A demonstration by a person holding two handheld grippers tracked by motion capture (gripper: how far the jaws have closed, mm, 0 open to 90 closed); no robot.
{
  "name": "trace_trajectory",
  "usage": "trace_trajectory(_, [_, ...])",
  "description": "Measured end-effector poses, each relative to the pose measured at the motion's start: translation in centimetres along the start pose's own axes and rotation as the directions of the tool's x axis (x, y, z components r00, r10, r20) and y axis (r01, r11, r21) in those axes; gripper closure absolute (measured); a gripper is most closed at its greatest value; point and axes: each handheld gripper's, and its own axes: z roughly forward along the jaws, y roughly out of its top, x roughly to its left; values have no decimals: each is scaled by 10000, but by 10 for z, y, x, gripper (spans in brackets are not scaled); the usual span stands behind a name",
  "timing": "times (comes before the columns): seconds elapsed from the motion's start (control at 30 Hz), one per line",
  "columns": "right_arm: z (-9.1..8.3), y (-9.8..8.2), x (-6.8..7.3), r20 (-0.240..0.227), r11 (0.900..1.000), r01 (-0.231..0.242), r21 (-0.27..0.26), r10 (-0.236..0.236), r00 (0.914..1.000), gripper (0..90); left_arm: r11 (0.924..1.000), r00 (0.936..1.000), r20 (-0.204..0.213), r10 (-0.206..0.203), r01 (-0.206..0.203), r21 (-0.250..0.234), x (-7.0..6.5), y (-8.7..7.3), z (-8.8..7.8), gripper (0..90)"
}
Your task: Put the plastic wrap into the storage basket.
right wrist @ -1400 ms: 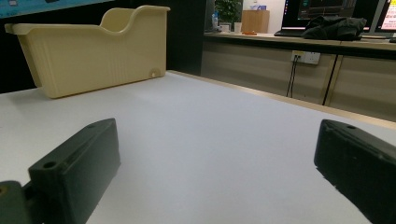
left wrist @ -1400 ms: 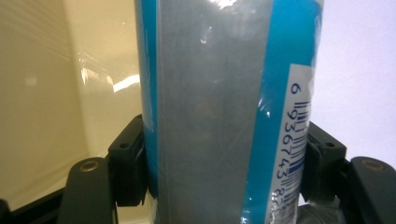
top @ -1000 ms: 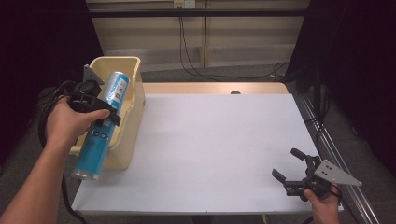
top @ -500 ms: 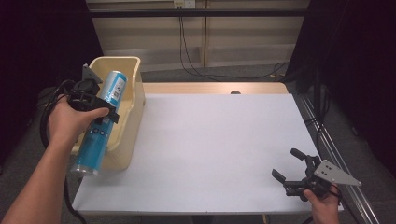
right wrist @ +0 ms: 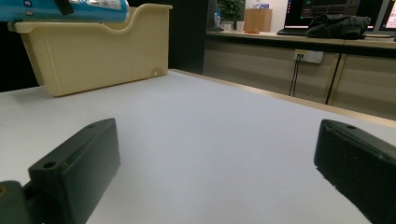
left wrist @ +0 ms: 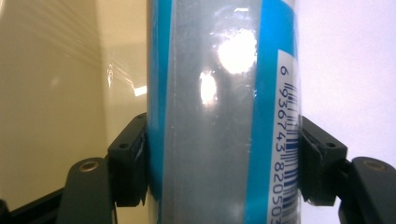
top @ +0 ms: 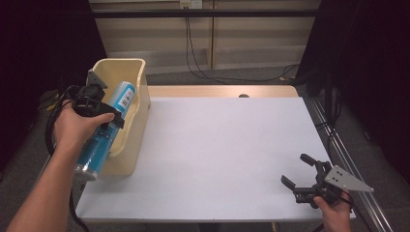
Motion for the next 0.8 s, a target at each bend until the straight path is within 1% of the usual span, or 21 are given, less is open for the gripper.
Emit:
trace_trajectory(0.13, [0,0,0,-22,10000,5,-7,-5,10000,0,10000,9999,-102,42,-41,48,0,0,3,315])
trace_trajectory(0.17, [0,0,0,-24,10000,4,-8,-4,10000,0,9999,10000,-96,12,-11,165,1,0,3,314])
trace_trajectory(0.2, [0,0,0,-27,10000,7,-7,-7,10000,0,9999,9999,-106,-15,16,169,1,0,4,314])
trace_trajectory(0.27, [0,0,0,-33,10000,1,-7,-1,10000,0,9999,9998,-130,-121,122,48,2,0,5,312])
trace_trajectory(0.37, [0,0,0,-38,10000,5,-9,-5,10000,0,10000,9997,-239,9,-9,-14,3,0,3,308])
trace_trajectory(0.4, [0,0,0,-35,10000,6,-11,-6,10000,0,9999,9998,-214,-55,53,-119,3,0,1,314])
trace_trajectory(0.43, [0,0,0,-36,10000,-1,-5,1,10000,0,9993,9998,-176,-68,62,-374,5,1,-5,330])
trace_trajectory(0.47, [0,0,0,-28,10000,0,-7,0,10000,0,9964,9991,332,-253,279,-803,7,2,-14,397])
trace_trajectory(0.5, [0,0,0,-19,10000,12,-2,-12,10000,0,9932,9970,711,-320,397,-1095,7,3,-24,420])
trace_trajectory(0.53, [0,0,0,-30,10000,2,0,-2,10000,0,9906,9987,445,-231,289,-1340,4,4,-32,414])
trace_trajectory(0.57, [0,0,0,-43,10000,28,7,-27,10000,0,9930,10000,5,-43,43,-1178,1,6,-35,407])
trace_trajectory(0.6, [0,1,1,-47,10000,35,-18,-35,10000,0,9957,9999,-28,127,-129,-916,-1,6,-36,396])
trace_trajectory(0.63, [0,1,1,-70,10000,53,-22,-53,10000,0,9959,9999,145,87,-74,-901,-4,6,-33,382])
trace_trajectory(0.67, [0,1,1,-69,10000,97,-22,-97,9999,0,9956,9995,283,154,-128,-926,-5,5,-31,373])
trace_trajectory(0.7, [0,1,1,-74,10000,94,0,-94,9999,0,9954,9993,347,150,-117,-950,-6,5,-26,367])
trace_trajectory(0.73, [0,1,1,-83,10000,99,11,-99,9999,0,9957,9989,425,179,-140,-917,-7,4,-22,358])
trace_trajectory(0.77, [0,0,1,-78,9999,100,14,-99,9999,0,9967,9984,551,92,-48,-810,-7,4,-18,346])
trace_trajectory(0.8, [0,0,1,-73,10000,94,7,-94,9999,0,9972,9976,681,141,-90,-749,-7,4,-16,340])
